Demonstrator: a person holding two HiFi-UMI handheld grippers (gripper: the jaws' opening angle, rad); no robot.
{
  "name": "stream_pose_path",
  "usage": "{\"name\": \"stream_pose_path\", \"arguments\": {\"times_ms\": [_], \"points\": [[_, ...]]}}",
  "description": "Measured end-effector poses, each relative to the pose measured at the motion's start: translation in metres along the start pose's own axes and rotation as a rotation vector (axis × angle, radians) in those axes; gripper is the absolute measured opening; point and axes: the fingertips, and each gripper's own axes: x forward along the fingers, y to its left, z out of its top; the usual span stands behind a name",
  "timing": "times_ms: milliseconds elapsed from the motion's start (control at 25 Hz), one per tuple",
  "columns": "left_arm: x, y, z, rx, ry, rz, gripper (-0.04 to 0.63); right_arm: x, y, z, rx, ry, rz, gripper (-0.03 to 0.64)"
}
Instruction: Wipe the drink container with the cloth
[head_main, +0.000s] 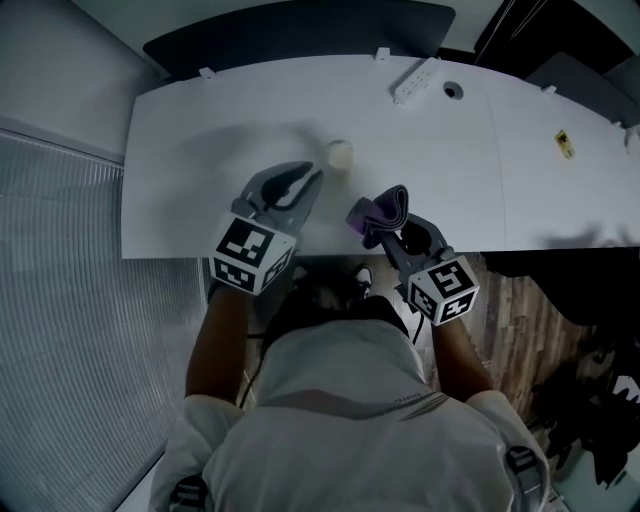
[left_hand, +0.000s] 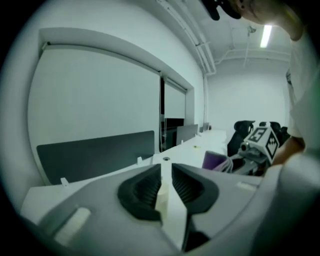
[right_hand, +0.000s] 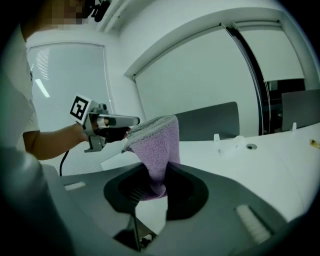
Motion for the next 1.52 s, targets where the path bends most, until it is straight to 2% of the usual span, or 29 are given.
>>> {"name": "stream_pose_path", "arguments": {"times_ms": [240,400,560,760,960,1120,1240,1520], "points": [[0.050,0.022,-0.023,0.040,0.078,-0.100,0.071,0.047,0.016,-0.039,0.051,0.095,0.014,0.090],[0.073,0.028,-0.040,0.062,0.155,-0.173,0.107,0.067,0.021,-0.055,0.071,0.128,0.025,0.091],[0.089,0.029,-0.053,0.094,0.207,-0.209,0.115,0.084,0.024,-0.068,0.108,0.147,0.054,0.089],[0.102,0.029,-0.064,0.103,0.238,-0.222,0.137,0.105,0.033,-0.075,0.127,0.196,0.130,0.089],[0.104,0.025,-0.072,0.120,0.268,-0.236,0.137,0.130,0.035,-0.074,0.115,0.214,0.157,0.089],[0.105,0.028,-0.074,0.149,0.285,-0.236,0.101,0.157,0.032,-0.069,0.074,0.228,0.175,0.090],[0.106,0.027,-0.075,0.134,0.279,-0.247,0.100,0.168,0.025,-0.059,0.055,0.214,0.152,0.091],[0.106,0.028,-0.076,0.135,0.271,-0.256,0.092,0.177,0.009,-0.043,0.139,0.131,0.049,0.091]]}}
